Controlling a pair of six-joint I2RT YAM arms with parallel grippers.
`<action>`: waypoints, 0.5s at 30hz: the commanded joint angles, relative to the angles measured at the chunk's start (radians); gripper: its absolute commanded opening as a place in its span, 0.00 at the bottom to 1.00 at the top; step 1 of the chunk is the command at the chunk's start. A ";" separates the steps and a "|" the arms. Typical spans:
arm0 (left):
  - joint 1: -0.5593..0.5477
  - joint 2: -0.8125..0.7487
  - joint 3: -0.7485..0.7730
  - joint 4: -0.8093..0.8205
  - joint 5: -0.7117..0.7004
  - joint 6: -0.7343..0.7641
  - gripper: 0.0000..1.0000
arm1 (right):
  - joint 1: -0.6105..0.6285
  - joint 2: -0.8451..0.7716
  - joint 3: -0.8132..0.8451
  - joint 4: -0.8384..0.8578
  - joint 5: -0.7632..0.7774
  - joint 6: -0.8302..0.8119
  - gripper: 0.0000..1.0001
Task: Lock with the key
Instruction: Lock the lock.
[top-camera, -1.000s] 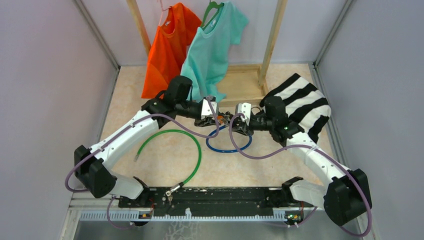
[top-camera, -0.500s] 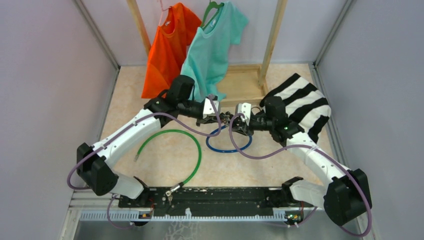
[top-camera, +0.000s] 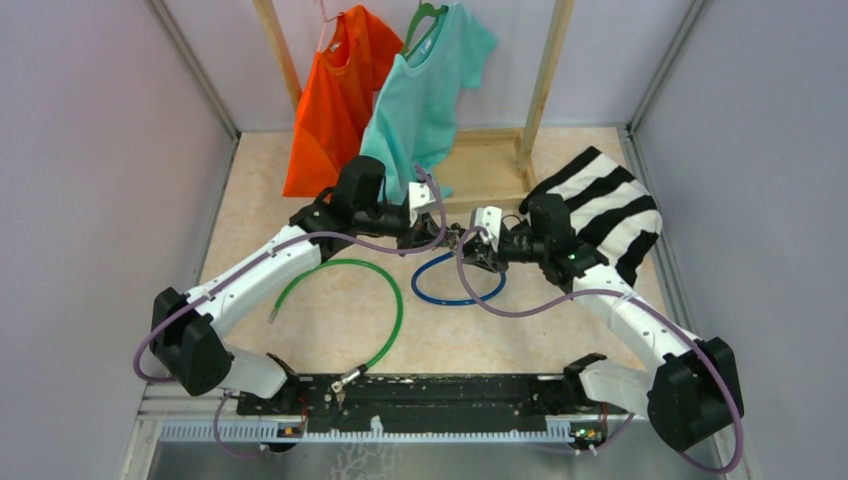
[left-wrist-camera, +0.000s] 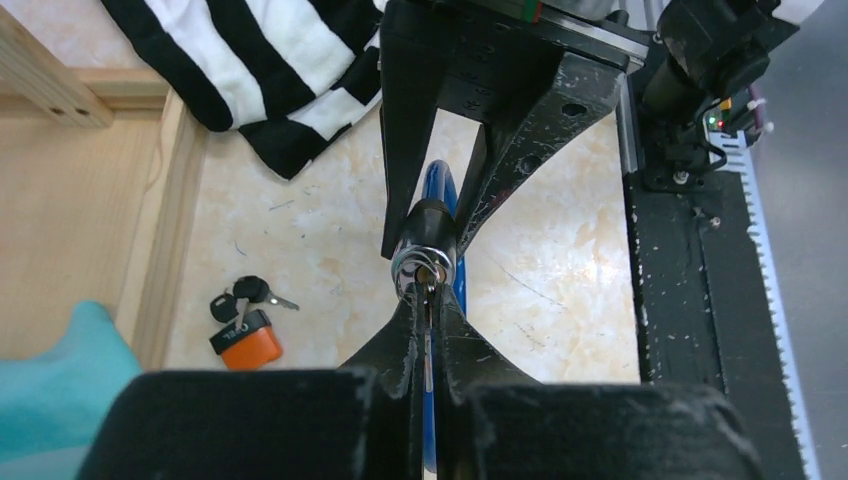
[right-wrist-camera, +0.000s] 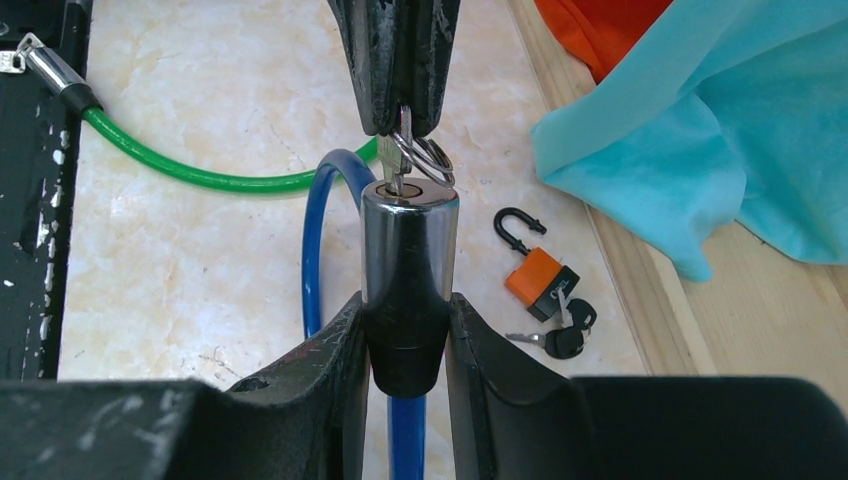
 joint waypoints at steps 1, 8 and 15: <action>-0.009 -0.007 -0.034 0.030 -0.040 -0.184 0.00 | 0.013 -0.011 -0.008 0.017 -0.008 0.011 0.00; -0.009 0.005 -0.033 0.039 -0.112 -0.335 0.00 | 0.013 -0.019 -0.012 0.032 0.042 0.031 0.00; -0.003 0.005 -0.040 0.053 -0.123 -0.404 0.00 | 0.012 -0.024 -0.018 0.021 0.067 -0.004 0.00</action>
